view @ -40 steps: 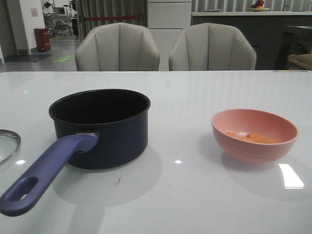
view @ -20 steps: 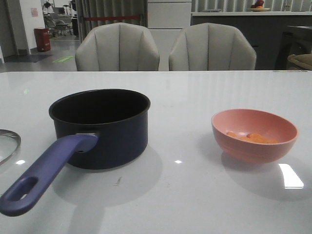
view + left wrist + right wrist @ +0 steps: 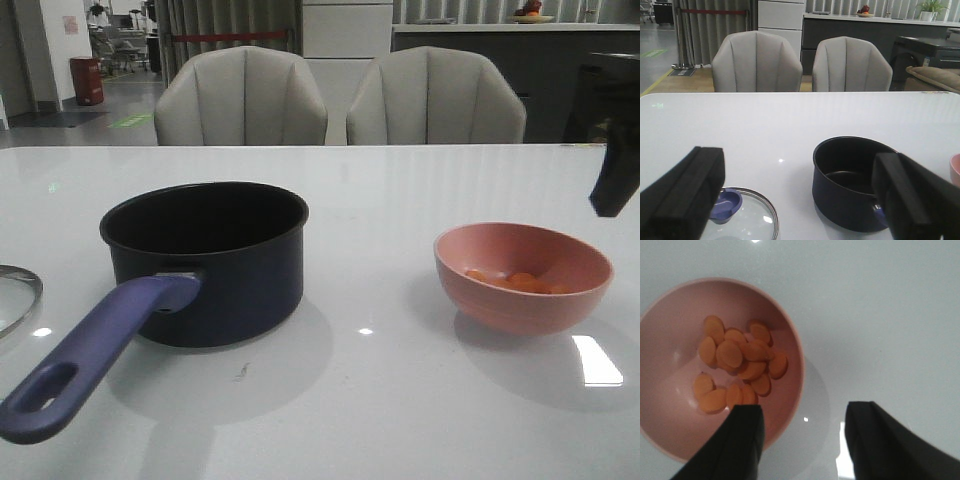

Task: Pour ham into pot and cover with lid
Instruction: 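Reach the right gripper to the pink bowl rim and grasp it, then carry the pink bowl over the saucepan and tip carrots in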

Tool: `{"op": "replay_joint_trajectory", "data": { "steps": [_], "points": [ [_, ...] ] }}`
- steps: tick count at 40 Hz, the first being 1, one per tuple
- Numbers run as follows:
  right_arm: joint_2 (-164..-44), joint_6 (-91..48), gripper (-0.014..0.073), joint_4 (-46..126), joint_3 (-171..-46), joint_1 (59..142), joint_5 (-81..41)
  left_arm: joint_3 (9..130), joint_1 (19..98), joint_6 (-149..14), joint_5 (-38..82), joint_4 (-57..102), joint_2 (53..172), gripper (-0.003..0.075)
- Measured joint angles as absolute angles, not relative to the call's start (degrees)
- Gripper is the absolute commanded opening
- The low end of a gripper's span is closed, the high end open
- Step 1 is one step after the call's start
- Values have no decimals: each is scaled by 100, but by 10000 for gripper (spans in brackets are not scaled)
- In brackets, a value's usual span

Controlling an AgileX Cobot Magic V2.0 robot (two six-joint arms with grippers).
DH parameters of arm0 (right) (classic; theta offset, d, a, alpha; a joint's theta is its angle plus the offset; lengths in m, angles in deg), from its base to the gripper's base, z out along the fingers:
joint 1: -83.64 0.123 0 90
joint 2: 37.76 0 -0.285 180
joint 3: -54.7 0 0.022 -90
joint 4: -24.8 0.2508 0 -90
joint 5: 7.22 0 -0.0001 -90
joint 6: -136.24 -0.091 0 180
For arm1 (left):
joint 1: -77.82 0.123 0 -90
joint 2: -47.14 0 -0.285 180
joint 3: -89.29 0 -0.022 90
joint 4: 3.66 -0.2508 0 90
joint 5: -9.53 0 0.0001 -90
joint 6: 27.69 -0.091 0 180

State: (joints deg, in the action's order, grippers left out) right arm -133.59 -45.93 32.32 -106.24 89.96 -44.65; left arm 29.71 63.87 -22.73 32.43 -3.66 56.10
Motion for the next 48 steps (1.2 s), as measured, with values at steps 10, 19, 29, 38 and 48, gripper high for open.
{"op": "replay_joint_trajectory", "data": {
  "steps": [10, 19, 29, 38, 48],
  "points": [
    [-14595, -4521, 473, 3241, -11632, 8996, -5005, 2971, 6387, -2273, 3243, -328, 5610, 637],
    [-15056, -4509, 397, 3282, -11968, 8996, -5029, 2971, 6387, -2273, 3243, -366, 5610, 637],
    [-15432, -4463, 141, 3486, -12142, 8996, -5178, 2971, 6387, -2273, 3243, -366, 5610, 637],
    [-15432, -4451, 136, 3519, -12404, 8996, -5198, 2971, 6387, -2273, 3243, -366, 5610, 637],
    [-15334, -3829, 136, 3602, -13117, 9388, -5549, 2971, 6387, -2273, 3243, -366, 5610, 637]
  ]
}}
